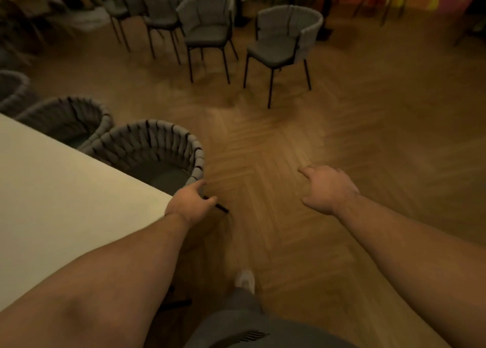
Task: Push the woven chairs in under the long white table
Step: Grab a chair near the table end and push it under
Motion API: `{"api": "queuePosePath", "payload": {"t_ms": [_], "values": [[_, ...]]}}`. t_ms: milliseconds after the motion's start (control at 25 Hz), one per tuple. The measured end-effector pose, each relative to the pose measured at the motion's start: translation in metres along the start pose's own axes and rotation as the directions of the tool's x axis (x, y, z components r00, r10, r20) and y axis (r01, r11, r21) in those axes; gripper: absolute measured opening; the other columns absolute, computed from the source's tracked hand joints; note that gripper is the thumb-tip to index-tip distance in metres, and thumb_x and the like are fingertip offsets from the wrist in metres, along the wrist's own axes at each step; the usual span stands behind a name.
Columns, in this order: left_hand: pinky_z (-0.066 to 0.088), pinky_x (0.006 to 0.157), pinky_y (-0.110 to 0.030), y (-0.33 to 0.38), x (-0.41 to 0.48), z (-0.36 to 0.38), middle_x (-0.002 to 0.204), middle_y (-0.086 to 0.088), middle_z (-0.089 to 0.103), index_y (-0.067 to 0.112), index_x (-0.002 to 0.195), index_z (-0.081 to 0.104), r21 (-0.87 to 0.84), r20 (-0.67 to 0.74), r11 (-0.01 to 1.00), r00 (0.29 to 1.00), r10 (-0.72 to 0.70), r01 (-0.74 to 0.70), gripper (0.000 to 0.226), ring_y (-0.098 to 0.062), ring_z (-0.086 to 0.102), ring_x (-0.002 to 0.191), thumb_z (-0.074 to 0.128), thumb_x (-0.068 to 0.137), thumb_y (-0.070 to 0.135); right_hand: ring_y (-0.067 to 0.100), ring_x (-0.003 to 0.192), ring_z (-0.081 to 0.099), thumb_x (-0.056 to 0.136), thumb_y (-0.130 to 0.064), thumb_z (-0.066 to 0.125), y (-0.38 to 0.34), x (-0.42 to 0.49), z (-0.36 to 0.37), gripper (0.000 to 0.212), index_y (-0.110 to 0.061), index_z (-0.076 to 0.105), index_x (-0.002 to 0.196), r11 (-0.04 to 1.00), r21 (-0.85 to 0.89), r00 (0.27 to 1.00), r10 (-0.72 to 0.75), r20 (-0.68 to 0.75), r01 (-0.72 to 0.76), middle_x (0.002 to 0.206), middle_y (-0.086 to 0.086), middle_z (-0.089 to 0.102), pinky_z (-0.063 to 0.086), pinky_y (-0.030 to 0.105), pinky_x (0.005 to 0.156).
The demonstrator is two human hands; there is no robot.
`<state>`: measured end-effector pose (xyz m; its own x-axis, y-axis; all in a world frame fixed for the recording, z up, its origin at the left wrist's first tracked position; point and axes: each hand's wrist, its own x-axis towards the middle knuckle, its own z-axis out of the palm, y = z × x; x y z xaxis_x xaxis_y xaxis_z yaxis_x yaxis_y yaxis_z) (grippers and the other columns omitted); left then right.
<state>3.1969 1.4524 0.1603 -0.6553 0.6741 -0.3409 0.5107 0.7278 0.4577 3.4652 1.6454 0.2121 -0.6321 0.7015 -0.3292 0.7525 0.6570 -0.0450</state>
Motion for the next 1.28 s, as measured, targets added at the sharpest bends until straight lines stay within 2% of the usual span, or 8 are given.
{"api": "queuePosePath", "payload": {"t_ms": [160,440,560,680,800,960,1160,1280], "values": [[0.056,0.098,-0.038,0.0,0.066,-0.015,0.136,0.002,0.068,0.034,0.147,0.057,-0.054,-0.072,0.997,0.995,-0.064,0.06,0.058,-0.024,0.065,0.119,0.063,0.092,0.052,0.025,0.138,0.05,0.086,-0.041,0.064,-0.015,0.103,-0.025,0.083,-0.03,0.033,0.162,0.993,-0.026,0.993,-0.116,0.016,0.116,0.156,0.0,0.05,0.04,0.044,0.116],[0.051,0.108,-0.04,0.009,0.199,-0.081,0.14,0.005,0.066,0.028,0.147,0.058,-0.083,-0.156,0.986,0.976,-0.154,0.142,0.053,-0.021,0.061,0.127,0.066,0.097,0.044,0.022,0.146,0.041,0.09,-0.039,0.06,-0.034,0.278,-0.087,0.08,-0.03,0.028,0.164,0.971,-0.103,0.976,-0.214,0.043,0.217,0.164,-0.003,0.04,0.034,0.043,0.12],[0.05,0.11,-0.04,0.012,0.25,-0.1,0.143,0.004,0.065,0.028,0.151,0.054,-0.13,-0.137,0.969,0.964,-0.23,0.212,0.057,-0.021,0.06,0.129,0.067,0.098,0.044,0.021,0.149,0.038,0.089,-0.038,0.06,-0.039,0.342,-0.111,0.081,-0.031,0.028,0.164,0.955,-0.132,0.963,-0.26,0.062,0.267,0.166,-0.004,0.038,0.032,0.045,0.122],[0.045,0.113,-0.043,0.019,0.3,-0.101,0.153,0.0,0.056,0.027,0.158,0.043,-0.194,-0.094,0.93,0.937,-0.335,0.313,0.069,-0.027,0.053,0.138,0.068,0.097,0.046,0.02,0.15,0.037,0.089,-0.041,0.063,-0.047,0.421,-0.129,0.082,-0.031,0.029,0.164,0.91,-0.183,0.928,-0.368,0.06,0.372,0.166,-0.003,0.038,0.032,0.044,0.122],[0.043,0.115,-0.043,0.03,0.339,-0.094,0.156,0.0,0.052,0.03,0.161,0.039,-0.268,-0.095,0.874,0.892,-0.442,0.405,0.074,-0.026,0.049,0.142,0.069,0.095,0.047,0.021,0.149,0.038,0.091,-0.043,0.064,-0.057,0.498,-0.145,0.083,-0.033,0.026,0.164,0.838,-0.223,0.866,-0.493,0.081,0.498,0.166,-0.002,0.037,0.031,0.044,0.122],[0.045,0.113,-0.04,0.059,0.371,-0.09,0.15,0.002,0.058,0.029,0.156,0.047,-0.379,-0.148,0.789,0.81,-0.567,0.483,0.065,-0.023,0.054,0.137,0.068,0.097,0.046,0.021,0.149,0.038,0.091,-0.043,0.064,-0.068,0.584,-0.173,0.082,-0.033,0.027,0.164,0.713,-0.251,0.755,-0.637,0.157,0.654,0.165,-0.002,0.039,0.031,0.045,0.123],[0.046,0.114,-0.043,0.069,0.383,-0.082,0.151,0.006,0.056,0.035,0.156,0.046,-0.519,-0.107,0.633,0.691,-0.715,0.575,0.065,-0.02,0.053,0.137,0.07,0.096,0.046,0.021,0.15,0.038,0.091,-0.046,0.066,-0.123,0.655,-0.192,0.083,-0.032,0.029,0.163,0.5,-0.295,0.571,-0.779,0.258,0.814,0.166,-0.002,0.038,0.033,0.045,0.122],[0.043,0.117,-0.043,0.045,0.389,-0.073,0.158,0.003,0.049,0.038,0.162,0.033,-0.592,-0.016,0.471,0.575,-0.818,0.654,0.085,-0.024,0.048,0.142,0.075,0.09,0.052,0.022,0.15,0.038,0.092,-0.044,0.065,-0.18,0.678,-0.185,0.08,-0.03,0.03,0.163,0.34,-0.29,0.425,-0.848,0.318,0.895,0.165,-0.002,0.04,0.033,0.044,0.121]]}}
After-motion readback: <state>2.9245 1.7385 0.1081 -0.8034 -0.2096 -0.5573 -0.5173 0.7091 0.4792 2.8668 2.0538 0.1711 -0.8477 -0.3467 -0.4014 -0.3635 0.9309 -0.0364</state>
